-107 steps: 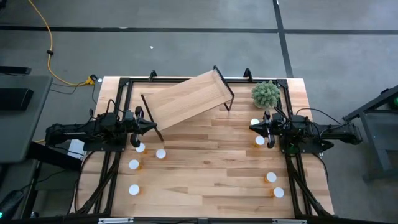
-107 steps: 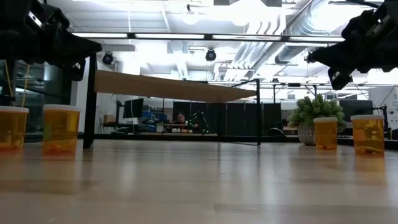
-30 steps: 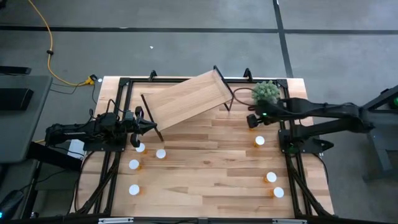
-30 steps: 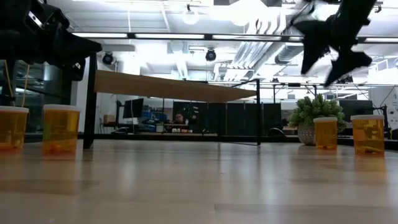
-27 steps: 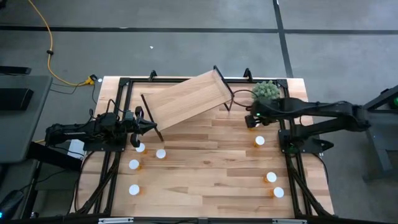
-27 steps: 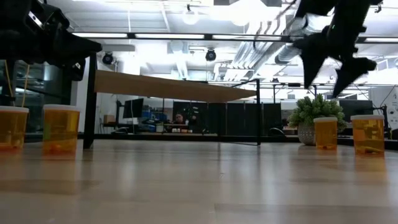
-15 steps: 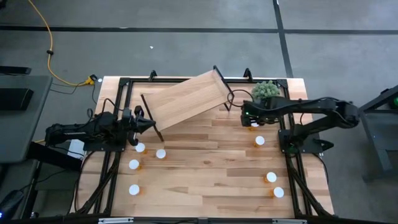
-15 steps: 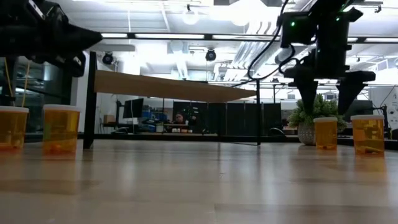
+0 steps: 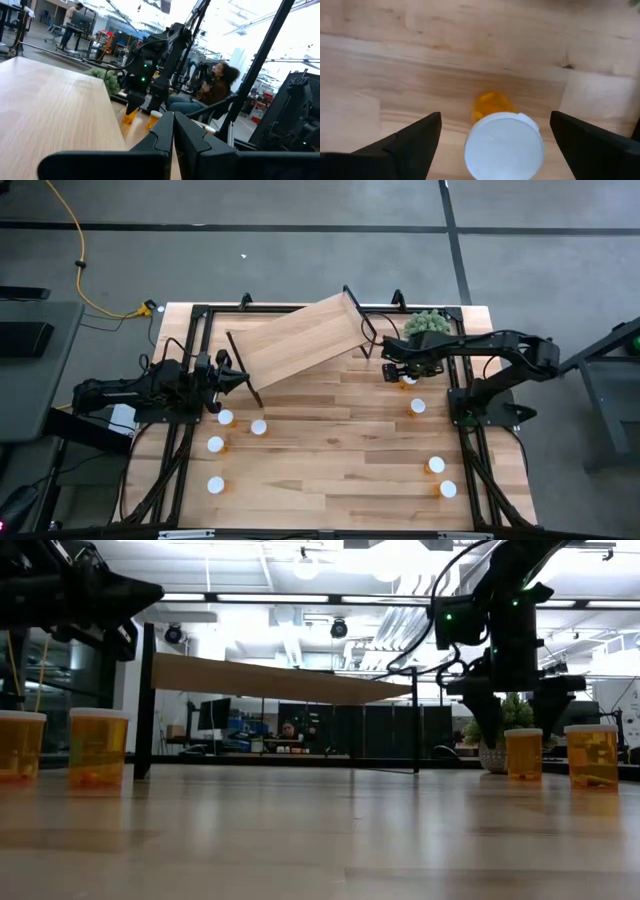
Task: Pick and place medicine bottles onto shelf by color
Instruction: Put the pill bottle on the shelf
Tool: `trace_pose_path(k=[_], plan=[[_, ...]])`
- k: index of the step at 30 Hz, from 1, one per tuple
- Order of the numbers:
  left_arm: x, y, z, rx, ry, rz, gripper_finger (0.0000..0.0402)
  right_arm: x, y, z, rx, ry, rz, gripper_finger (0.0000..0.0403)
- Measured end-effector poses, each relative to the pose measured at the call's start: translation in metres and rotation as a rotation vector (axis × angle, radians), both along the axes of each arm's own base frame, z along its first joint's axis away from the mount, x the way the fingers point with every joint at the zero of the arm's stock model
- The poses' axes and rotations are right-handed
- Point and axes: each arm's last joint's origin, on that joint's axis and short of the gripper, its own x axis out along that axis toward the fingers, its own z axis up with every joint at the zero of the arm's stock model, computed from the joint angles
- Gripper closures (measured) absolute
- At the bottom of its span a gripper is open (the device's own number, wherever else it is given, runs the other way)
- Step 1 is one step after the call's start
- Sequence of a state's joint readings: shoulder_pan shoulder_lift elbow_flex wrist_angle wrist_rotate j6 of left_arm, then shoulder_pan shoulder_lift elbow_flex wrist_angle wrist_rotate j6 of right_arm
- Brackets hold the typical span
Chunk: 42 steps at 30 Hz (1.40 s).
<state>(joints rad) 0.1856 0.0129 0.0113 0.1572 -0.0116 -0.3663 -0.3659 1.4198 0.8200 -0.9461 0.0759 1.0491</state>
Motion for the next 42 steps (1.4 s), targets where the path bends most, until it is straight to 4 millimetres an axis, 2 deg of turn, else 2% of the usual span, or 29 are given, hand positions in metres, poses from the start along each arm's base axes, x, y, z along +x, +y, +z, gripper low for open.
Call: trace_pose_path(k=[16,20,23,27,32,37,40,42], plan=[[0.000,0.000,0.000,0.001,0.002,0.000,0.0398,-0.001,0.000,-0.001,0.013,0.011,0.002,0.0195],[0.000,0.000,0.000,0.001,0.002,0.000,0.0398,-0.003,0.002,0.004,0.023,-0.012,0.013,0.0214],[0.000,0.000,0.000,0.001,0.002,0.000,0.0398,-0.006,0.003,0.015,0.027,-0.024,0.026,0.0212],[0.000,0.000,0.000,0.001,0.002,0.000,0.0398,-0.006,0.007,0.048,0.043,-0.059,0.104,0.0202],[0.000,0.000,0.000,0.001,0.002,0.000,0.0398,0.005,0.018,0.116,0.025,-0.200,0.262,0.0201],[0.000,0.000,0.000,-0.003,0.000,0.000,0.0398,0.030,0.029,0.186,-0.086,-0.408,0.380,0.0200],[0.000,0.000,0.000,-0.025,-0.004,-0.004,0.0398,0.051,0.026,0.215,-0.176,-0.457,0.433,0.0200],[0.000,0.000,0.000,-0.031,-0.006,-0.005,0.0398,0.066,0.020,0.225,-0.227,-0.427,0.457,0.0200]])
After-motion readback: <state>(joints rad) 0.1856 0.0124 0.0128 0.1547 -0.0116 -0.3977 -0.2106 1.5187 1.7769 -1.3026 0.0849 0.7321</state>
